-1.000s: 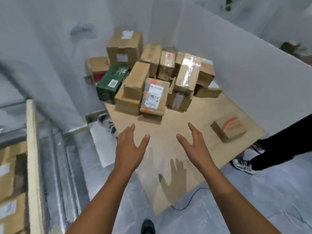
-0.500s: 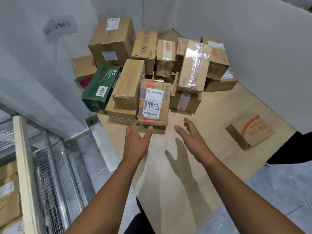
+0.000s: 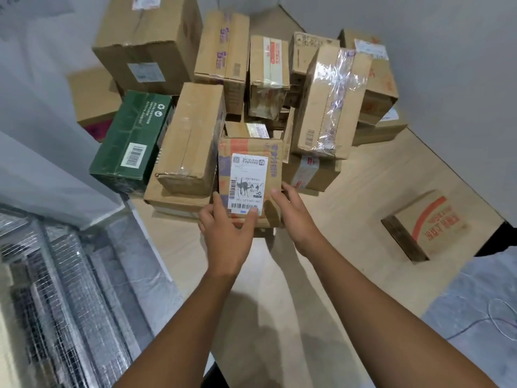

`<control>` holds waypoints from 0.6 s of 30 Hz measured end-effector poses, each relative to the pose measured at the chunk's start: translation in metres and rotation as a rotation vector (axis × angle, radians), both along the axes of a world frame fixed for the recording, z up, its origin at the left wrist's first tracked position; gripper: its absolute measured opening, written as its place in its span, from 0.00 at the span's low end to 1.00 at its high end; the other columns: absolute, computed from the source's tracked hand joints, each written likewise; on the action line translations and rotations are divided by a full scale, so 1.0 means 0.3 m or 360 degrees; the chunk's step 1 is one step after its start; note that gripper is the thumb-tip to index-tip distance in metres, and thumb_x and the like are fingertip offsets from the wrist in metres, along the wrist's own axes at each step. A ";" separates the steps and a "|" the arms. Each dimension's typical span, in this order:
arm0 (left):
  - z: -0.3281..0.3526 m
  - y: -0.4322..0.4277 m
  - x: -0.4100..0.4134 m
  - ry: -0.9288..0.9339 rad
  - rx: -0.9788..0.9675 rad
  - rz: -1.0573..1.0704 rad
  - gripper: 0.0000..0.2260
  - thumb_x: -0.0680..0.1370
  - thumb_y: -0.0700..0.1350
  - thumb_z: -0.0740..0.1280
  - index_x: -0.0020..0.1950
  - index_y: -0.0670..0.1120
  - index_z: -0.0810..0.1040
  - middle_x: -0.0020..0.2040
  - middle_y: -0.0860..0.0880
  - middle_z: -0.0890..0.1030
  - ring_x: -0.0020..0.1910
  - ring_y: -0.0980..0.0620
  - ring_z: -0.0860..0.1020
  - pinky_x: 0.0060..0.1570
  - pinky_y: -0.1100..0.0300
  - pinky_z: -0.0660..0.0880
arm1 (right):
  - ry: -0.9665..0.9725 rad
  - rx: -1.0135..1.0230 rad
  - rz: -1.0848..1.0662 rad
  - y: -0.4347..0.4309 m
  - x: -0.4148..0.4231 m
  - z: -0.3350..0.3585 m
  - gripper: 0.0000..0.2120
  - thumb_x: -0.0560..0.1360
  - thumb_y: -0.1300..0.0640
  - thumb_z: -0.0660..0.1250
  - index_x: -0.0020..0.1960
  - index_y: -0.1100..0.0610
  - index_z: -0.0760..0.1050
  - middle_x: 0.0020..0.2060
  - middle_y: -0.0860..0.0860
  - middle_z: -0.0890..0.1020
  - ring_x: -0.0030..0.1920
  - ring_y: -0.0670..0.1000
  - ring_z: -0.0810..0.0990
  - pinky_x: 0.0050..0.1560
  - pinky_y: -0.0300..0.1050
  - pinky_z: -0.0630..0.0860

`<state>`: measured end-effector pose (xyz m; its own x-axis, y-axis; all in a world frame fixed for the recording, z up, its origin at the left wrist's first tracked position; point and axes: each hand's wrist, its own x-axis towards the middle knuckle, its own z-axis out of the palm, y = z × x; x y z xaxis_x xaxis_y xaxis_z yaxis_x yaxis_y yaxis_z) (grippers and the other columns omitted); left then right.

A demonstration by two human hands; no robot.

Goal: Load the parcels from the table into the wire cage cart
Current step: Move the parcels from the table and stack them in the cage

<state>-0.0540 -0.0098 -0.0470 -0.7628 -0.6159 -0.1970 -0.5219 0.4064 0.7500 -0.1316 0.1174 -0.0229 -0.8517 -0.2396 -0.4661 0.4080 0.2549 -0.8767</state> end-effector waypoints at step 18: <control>0.253 0.346 0.609 0.0401 0.0910 0.0656 0.33 0.70 0.64 0.77 0.68 0.56 0.68 0.60 0.48 0.81 0.53 0.50 0.86 0.53 0.44 0.84 | 0.0219 -0.0038 0.0486 0.368 0.493 0.108 0.30 0.65 0.24 0.68 0.66 0.27 0.70 0.63 0.45 0.68 0.66 0.53 0.75 0.63 0.56 0.80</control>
